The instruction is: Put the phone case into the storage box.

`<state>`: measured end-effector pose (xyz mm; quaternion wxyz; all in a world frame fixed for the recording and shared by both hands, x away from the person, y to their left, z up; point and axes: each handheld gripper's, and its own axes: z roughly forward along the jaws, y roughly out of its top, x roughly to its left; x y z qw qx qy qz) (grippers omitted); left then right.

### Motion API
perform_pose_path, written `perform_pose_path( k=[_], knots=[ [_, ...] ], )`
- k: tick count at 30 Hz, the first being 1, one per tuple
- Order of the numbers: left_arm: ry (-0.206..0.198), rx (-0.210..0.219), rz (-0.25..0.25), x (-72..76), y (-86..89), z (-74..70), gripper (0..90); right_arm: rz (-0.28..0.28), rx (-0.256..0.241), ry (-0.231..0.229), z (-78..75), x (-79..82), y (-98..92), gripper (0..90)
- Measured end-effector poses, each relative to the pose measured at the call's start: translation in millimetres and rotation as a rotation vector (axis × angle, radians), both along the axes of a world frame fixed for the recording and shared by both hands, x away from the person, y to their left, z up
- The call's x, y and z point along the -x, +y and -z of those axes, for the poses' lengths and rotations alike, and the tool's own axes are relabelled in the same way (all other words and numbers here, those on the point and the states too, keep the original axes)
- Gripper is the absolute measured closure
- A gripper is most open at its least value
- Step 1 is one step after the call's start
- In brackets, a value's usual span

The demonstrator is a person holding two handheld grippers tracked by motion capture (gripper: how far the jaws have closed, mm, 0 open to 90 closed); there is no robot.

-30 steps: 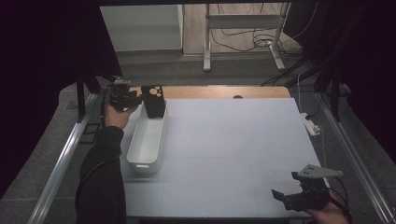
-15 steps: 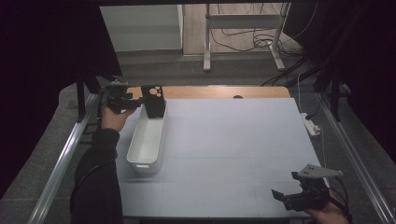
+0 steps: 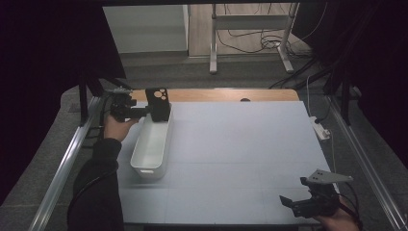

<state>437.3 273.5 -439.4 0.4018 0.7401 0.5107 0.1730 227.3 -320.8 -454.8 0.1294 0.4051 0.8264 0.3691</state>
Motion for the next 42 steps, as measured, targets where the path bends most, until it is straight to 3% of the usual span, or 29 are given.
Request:
perform_pose_path(
  k=[8,15,22,28,42],
  knots=[
    [0.008,0.034,0.017,10.6,-1.7,1.2,4.9,0.000,0.002,0.000,-0.1,0.0,0.1,0.0],
    [-0.009,0.002,0.025,20.8,-3.4,-1.2,1.0,0.001,0.001,0.000,0.1,-0.1,0.2,0.0],
    [-0.026,-0.018,0.039,29.9,-9.3,-3.7,0.1,0.002,0.003,0.001,-0.1,-0.1,0.2,0.0],
    [-0.037,-0.004,0.053,37.5,-13.8,-4.8,0.0,0.002,0.002,0.000,-0.1,0.0,0.1,0.0],
    [-0.065,-0.022,0.080,58.9,-19.7,-2.7,0.0,0.002,0.005,0.001,0.0,0.0,0.3,0.0]
  ],
)
